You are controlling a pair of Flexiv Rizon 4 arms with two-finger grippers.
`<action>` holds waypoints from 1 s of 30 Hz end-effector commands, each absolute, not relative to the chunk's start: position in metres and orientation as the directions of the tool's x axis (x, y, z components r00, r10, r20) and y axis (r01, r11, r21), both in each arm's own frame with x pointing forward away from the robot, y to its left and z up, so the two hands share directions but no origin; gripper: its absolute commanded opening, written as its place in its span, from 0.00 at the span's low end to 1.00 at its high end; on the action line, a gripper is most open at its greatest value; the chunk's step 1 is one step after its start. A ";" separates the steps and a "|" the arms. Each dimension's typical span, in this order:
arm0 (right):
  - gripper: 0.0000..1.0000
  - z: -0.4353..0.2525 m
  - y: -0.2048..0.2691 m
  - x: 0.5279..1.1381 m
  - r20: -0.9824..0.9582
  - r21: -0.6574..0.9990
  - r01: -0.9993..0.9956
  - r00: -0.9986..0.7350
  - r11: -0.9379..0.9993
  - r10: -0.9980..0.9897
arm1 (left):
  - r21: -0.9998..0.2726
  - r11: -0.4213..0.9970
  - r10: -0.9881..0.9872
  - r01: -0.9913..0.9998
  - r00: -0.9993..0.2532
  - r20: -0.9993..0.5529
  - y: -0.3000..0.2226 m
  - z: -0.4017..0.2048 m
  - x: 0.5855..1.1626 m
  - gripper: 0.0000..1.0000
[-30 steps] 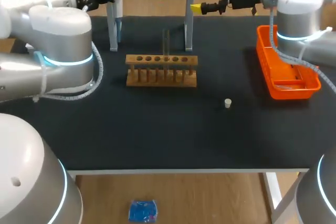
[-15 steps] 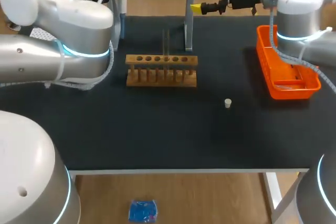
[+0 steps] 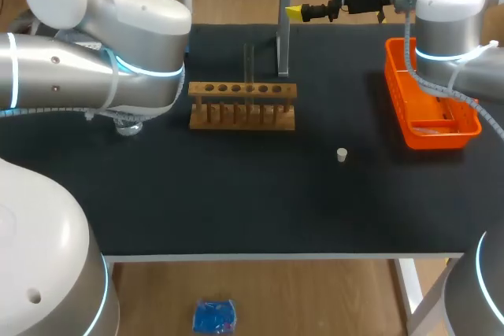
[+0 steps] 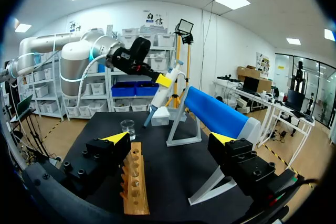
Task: Invert the test tube, pick up the pipette, mount the tip to pipette, aspirate from beaker and dispense into the tube, eject the tip, return the pipette, and cap with the stopper.
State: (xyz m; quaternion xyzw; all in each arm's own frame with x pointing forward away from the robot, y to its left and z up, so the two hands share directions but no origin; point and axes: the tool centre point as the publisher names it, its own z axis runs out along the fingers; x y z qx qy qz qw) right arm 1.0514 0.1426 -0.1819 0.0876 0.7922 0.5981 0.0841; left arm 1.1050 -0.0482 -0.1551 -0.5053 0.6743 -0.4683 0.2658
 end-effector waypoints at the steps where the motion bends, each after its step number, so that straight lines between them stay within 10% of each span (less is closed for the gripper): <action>1: 1.00 -0.181 0.142 1.051 -0.027 0.961 0.040 -0.971 0.272 0.239 | -0.896 0.052 -0.937 -0.440 -0.332 0.109 -0.050 -0.153 1.110 0.00; 30: 1.00 -0.181 0.142 1.051 -0.027 0.961 0.040 -0.971 0.272 0.239 | -0.856 0.070 -0.970 -0.513 -0.234 0.061 -0.049 -0.170 1.145 0.00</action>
